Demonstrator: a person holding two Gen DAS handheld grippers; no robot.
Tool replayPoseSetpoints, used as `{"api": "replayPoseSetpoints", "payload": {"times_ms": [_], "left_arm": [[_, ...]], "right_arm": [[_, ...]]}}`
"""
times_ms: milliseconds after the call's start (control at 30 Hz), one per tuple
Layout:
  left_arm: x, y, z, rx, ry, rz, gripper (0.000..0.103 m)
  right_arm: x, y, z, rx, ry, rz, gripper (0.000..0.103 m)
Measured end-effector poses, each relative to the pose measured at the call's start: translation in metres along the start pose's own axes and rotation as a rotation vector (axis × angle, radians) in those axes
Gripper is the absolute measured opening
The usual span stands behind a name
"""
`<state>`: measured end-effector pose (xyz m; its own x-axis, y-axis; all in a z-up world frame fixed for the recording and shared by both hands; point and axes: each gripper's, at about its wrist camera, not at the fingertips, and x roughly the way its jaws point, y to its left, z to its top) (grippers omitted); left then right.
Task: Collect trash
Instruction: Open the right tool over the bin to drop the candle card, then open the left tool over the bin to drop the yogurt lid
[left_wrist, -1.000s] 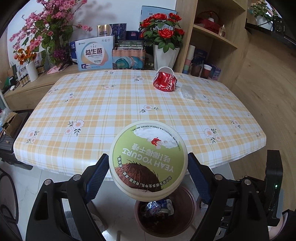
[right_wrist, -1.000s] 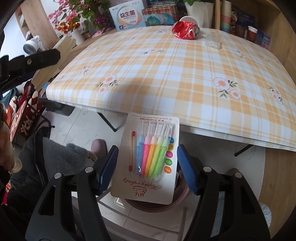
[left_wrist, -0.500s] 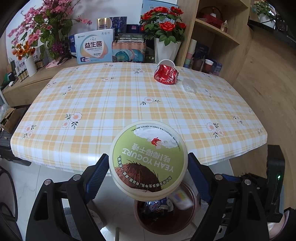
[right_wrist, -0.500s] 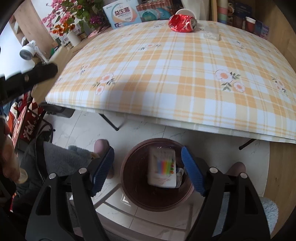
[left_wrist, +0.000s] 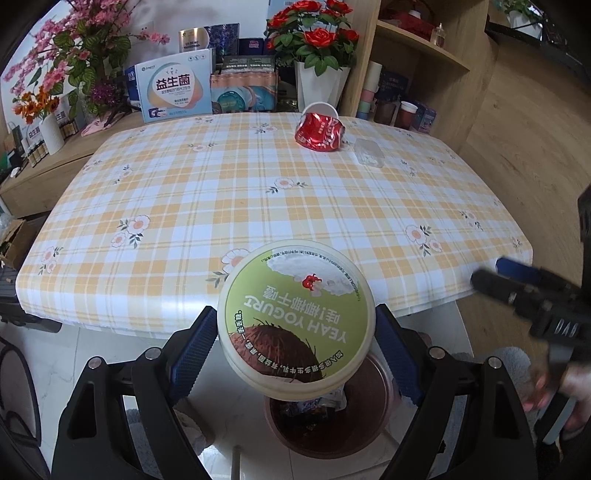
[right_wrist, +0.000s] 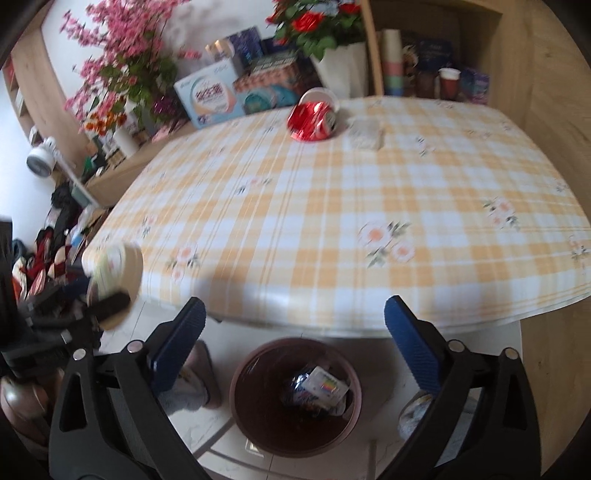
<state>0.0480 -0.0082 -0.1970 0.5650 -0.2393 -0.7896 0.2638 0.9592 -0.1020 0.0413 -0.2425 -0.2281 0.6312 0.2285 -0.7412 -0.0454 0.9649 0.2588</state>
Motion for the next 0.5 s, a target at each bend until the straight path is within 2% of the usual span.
{"api": "replayPoseSetpoints", "payload": {"times_ms": [367,500], "left_arm": [[0.049,-0.023,-0.033,0.037,0.196,-0.1,0.084],[0.059,-0.034,-0.04,0.054,0.239,-0.155,0.086]], "right_arm": [[-0.019,-0.022,0.013,0.055,-0.058,-0.047,0.097],[-0.019,-0.026,0.012,0.06,-0.058,-0.056,0.097]]}}
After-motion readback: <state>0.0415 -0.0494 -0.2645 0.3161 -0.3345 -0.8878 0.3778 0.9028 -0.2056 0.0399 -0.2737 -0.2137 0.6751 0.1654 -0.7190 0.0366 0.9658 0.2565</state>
